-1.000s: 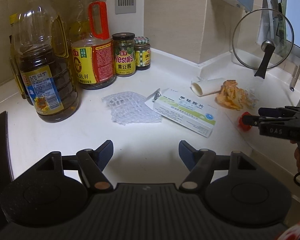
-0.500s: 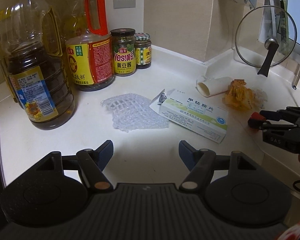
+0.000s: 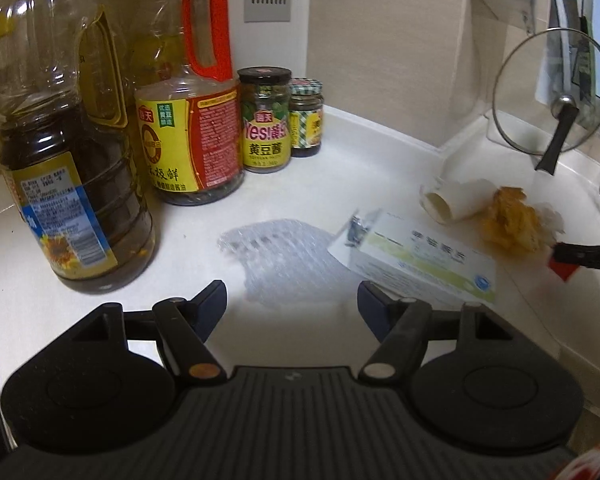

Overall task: Collect trash
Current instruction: 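Grasp the red cup with the right tool while the left tool approaches the bubble wrap, then grasp the clear bubble wrap with the left tool while the right tool holds the cup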

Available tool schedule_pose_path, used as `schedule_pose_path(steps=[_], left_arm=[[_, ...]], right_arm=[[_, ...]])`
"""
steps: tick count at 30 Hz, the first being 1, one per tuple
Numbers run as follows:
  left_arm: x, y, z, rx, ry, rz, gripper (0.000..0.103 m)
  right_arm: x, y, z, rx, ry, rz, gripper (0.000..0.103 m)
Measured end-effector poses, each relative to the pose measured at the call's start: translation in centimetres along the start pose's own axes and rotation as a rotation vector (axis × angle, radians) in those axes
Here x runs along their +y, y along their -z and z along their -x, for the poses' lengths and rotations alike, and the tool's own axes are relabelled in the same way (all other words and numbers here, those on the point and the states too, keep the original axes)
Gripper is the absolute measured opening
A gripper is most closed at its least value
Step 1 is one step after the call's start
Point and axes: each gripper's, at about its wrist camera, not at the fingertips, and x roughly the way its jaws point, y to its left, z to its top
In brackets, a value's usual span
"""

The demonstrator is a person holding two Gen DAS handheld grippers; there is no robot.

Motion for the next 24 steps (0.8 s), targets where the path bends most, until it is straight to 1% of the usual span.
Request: schedule_pose_path(steps=[4, 10, 12, 13, 15, 16, 17, 18, 19, 20, 21, 24], left_arm=[[0.6, -0.6, -1.5, -0.011, -0.004, 0.007, 0.070], [1.2, -1.1, -4.1, 0.001, 0.032, 0.044, 0.070], [1.0, -1.2, -4.9, 0.016, 0.040, 0.040, 0.067], [0.8, -1.2, -5.1, 0.019, 0.041, 0.036, 0.065], [0.4, -1.2, -5.5, 0.023, 0.046, 0.023, 0.050], [0.2, -1.2, -5.6, 0.025, 0.042, 0.016, 0.047], [0.1, -1.1, -5.7, 0.025, 0.041, 0.009, 0.041], [-0.1, -1.0, -5.7, 0.027, 0.042, 0.003, 0.032], [-0.2, -0.9, -5.8, 0.031, 0.043, -0.002, 0.027], [-0.2, -0.9, -5.8, 0.034, 0.045, -0.005, 0.016], [-0.3, -0.8, -5.6, 0.035, 0.053, -0.006, 0.011], [-0.5, -0.8, -4.8, 0.019, 0.053, -0.019, 0.008]], right_arm=[[-0.9, -0.3, 0.9, -0.019, -0.005, -0.063, 0.032], [-1.8, -0.2, 1.9, -0.034, 0.009, -0.108, 0.032], [-2.2, -0.1, 2.1, -0.035, 0.018, -0.123, 0.032], [-2.4, 0.0, 2.3, -0.033, 0.023, -0.130, 0.032], [-2.7, 0.2, 2.5, -0.032, 0.032, -0.139, 0.033], [-2.9, 0.3, 2.7, -0.032, 0.036, -0.141, 0.033], [-3.0, 0.4, 2.8, -0.032, 0.038, -0.144, 0.032], [-3.2, 0.5, 3.0, -0.033, 0.041, -0.148, 0.032], [-3.4, 0.6, 3.1, -0.034, 0.043, -0.154, 0.033], [-3.5, 0.6, 3.3, -0.036, 0.044, -0.158, 0.033], [-3.7, 0.7, 3.4, -0.036, 0.044, -0.163, 0.032], [-3.9, 0.8, 3.8, -0.041, 0.040, -0.174, 0.033]])
